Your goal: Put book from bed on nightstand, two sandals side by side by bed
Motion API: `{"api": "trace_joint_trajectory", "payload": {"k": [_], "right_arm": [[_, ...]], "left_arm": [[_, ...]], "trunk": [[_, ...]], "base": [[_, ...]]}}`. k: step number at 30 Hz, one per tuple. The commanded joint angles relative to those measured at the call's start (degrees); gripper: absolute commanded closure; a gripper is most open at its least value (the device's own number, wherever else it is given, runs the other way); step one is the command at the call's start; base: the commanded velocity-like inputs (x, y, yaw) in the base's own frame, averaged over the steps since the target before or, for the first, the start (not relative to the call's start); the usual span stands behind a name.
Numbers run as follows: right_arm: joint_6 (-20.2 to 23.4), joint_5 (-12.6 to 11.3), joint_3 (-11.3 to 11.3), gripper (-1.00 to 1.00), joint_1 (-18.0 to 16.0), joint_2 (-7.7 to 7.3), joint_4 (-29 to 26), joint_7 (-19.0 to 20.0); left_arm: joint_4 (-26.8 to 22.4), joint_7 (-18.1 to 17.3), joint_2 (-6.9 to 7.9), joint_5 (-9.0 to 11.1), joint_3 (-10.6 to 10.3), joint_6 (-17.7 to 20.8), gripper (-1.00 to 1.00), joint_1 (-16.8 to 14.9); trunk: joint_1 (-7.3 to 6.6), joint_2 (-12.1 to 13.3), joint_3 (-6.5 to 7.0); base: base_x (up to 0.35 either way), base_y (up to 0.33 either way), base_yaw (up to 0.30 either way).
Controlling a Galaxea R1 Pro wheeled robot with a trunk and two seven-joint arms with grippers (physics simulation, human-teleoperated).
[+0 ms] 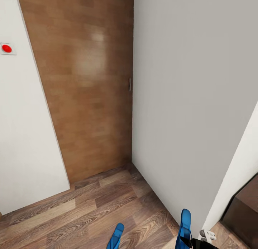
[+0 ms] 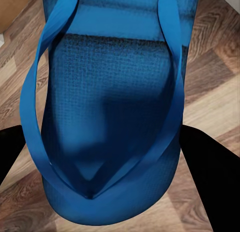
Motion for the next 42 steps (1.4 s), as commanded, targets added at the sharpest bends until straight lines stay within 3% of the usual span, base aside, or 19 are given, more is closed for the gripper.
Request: {"api": "trace_joint_trajectory", "payload": {"k": [1,26,31,33,36,38,40,42], "right_arm": [[-0.1,-0.06,-0.08,1.0,-0.04,-0.01,0.06,0.18],[-0.1,-0.06,-0.03,1.0,-0.04,-0.01,0.06,0.18],[-0.1,-0.06,-0.02,1.0,-0.04,-0.01,0.06,0.18],[-0.1,-0.06,-0.02,1.0,-0.04,-0.01,0.06,0.18],[-0.1,-0.06,-0.02,1.0,-0.04,-0.01,0.06,0.18],[-0.1,-0.06,-0.02,1.0,-0.04,-0.01,0.06,0.18],[-0.1,-0.06,-0.02,1.0,-0.04,-0.01,0.06,0.18],[-0.1,-0.06,-0.02,1.0,-0.04,-0.01,0.06,0.18]], "left_arm": [[0.07,-0.04,0.04,0.57,-0.28,-0.15,-1.0,-0.04],[-0.01,-0.04,0.04,0.6,-0.28,-0.15,-1.0,-0.04],[-2.36,0.21,0.11,0.56,-0.02,0.47,-1.0,-0.04],[-5.61,0.62,0.12,0.52,0.04,2.03,-1.0,-0.04],[-13.37,4.3,0.13,0.49,0.07,8.98,-1.0,-0.04],[-21.05,9.72,0.07,0.53,0.07,16.47,-1.0,-0.09],[-24.75,12.23,-0.07,0.58,0.07,20.11,-1.0,-0.29],[-30.54,15.33,-0.93,0.54,0.05,26.9,-1.0,-1.85]], "trunk": [[-0.01,-0.03,-0.06],[-0.01,-0.03,-0.06],[-0.01,-0.03,-0.06],[-0.01,-0.03,-0.06],[-0.01,-0.03,-0.06],[-0.01,-0.03,-0.06],[-0.01,-0.03,-0.06],[-0.01,-0.03,-0.06]], "base": [[0.0,0.0,-0.001],[0.0,0.0,0.0],[0.0,0.0,0.0],[0.0,0.0,0.0],[0.0,0.0,0.0],[0.0,0.0,0.0],[0.0,0.0,0.0],[0.0,0.0,0.0]]}}
